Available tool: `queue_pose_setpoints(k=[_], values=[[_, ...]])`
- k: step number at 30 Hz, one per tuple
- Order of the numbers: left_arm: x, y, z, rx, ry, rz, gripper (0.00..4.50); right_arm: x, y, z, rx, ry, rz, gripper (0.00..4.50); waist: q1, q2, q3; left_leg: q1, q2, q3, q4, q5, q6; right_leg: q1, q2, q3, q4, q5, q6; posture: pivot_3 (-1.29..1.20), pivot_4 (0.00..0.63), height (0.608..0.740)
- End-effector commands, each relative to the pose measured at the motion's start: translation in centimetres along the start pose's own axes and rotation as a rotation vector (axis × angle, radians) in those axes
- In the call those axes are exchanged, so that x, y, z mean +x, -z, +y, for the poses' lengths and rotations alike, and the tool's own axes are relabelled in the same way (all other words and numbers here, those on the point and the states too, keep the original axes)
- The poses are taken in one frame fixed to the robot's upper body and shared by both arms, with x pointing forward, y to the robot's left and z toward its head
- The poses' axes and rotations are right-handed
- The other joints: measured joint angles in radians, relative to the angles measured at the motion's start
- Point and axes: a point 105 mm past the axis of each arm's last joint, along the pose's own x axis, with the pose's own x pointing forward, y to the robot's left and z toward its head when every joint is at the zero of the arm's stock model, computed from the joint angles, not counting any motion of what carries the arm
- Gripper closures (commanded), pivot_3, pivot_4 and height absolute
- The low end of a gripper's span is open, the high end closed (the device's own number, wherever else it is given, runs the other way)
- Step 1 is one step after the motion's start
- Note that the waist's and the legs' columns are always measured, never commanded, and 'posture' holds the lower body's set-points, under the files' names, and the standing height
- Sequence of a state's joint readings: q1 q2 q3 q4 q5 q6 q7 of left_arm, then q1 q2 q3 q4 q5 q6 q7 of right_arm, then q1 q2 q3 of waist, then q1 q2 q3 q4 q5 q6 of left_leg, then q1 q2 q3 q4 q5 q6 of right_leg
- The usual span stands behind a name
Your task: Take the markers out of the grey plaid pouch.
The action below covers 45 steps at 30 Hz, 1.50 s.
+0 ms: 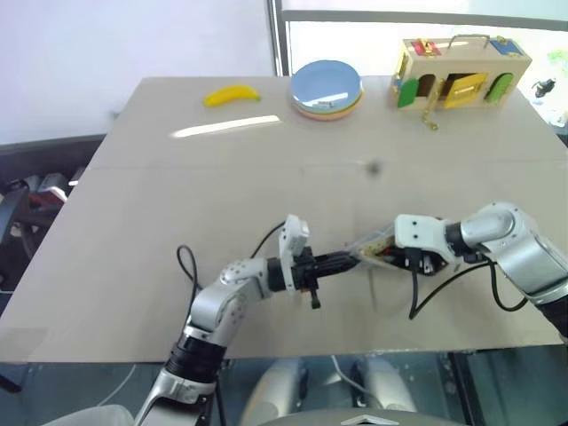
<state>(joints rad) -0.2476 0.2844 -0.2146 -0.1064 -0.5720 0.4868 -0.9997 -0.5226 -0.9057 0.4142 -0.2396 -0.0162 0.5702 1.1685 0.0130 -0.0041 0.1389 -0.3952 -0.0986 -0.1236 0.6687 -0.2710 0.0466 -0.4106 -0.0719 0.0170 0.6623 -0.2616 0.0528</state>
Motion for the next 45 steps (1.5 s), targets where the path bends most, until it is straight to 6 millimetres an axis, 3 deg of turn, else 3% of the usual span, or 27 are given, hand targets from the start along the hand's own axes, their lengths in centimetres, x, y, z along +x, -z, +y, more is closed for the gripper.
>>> queue_pose_setpoints(k=[1, 17, 25, 27, 28, 29, 38, 45], values=[[-0.2, -0.6, -0.2, 0.020, 0.010, -0.010, 4.50, -1.8, -0.8, -1.1, -0.006, 0.073, -0.015, 3.62, 0.000, 0.000, 0.000, 0.000, 0.000, 0.000, 0.000, 0.000, 0.000, 0.000, 0.000, 0.000, 0.000, 0.000, 0.000, 0.00, 0.150, 0.740], [-0.3, -0.5, 0.0, 0.016, 0.003, -0.009, 4.50, -4.5, -2.0, -1.1, -0.005, 0.107, -0.090, 3.62, 0.001, 0.000, 0.000, 0.000, 0.000, 0.000, -0.001, 0.000, 0.000, 0.000, 0.000, 0.000, -0.001, 0.000, 0.000, 0.00, 0.150, 0.740], [-0.1, -0.5, 0.0, 0.012, 0.009, -0.009, 4.50, -3.7, -1.4, -0.7, 0.016, 0.079, -0.096, 3.62, 0.001, 0.000, 0.000, 0.000, 0.000, 0.000, -0.001, 0.000, 0.000, 0.000, 0.000, 0.000, -0.001, 0.000, 0.000, 0.00, 0.150, 0.740], [-0.1, -0.6, 0.0, 0.013, 0.011, -0.008, 4.50, -3.4, -1.2, -0.6, 0.019, 0.079, -0.093, 2.60, 0.001, 0.000, 0.000, 0.000, 0.000, 0.000, -0.001, 0.000, 0.000, 0.000, 0.000, 0.000, -0.001, 0.000, 0.000, 0.00, 0.150, 0.740], [-0.1, -0.6, 0.0, 0.013, 0.011, -0.008, 4.50, -3.3, -1.1, -0.8, 0.020, 0.095, -0.093, 2.45, 0.001, 0.000, 0.000, 0.000, 0.000, 0.000, -0.001, 0.000, 0.000, 0.000, 0.000, 0.000, -0.001, 0.000, 0.000, 0.00, 0.150, 0.740], [-0.1, -0.6, 0.0, 0.013, 0.011, -0.008, 4.50, -3.2, -1.1, -0.9, 0.021, 0.105, -0.092, 1.99, 0.001, 0.000, 0.000, 0.000, 0.000, 0.000, -0.001, 0.000, 0.000, 0.000, 0.000, 0.000, -0.001, 0.000, 0.000, 0.00, 0.150, 0.740], [-0.2, -0.5, 0.0, 0.010, 0.003, -0.010, 4.50, -2.0, 1.2, -0.4, 0.050, 0.074, -0.027, 1.99, 0.001, 0.000, 0.000, 0.000, 0.000, 0.000, -0.001, 0.000, 0.000, 0.000, 0.000, 0.000, -0.001, 0.000, 0.000, 0.00, 0.150, 0.740], [-0.2, -0.5, 0.0, 0.010, 0.001, -0.010, 4.50, -1.3, 1.3, -1.0, 0.040, 0.109, -0.036, 1.99, 0.000, 0.000, 0.000, 0.000, 0.000, 0.000, -0.001, 0.000, 0.000, 0.000, 0.000, 0.000, 0.000, 0.000, 0.000, 0.00, 0.150, 0.740]])
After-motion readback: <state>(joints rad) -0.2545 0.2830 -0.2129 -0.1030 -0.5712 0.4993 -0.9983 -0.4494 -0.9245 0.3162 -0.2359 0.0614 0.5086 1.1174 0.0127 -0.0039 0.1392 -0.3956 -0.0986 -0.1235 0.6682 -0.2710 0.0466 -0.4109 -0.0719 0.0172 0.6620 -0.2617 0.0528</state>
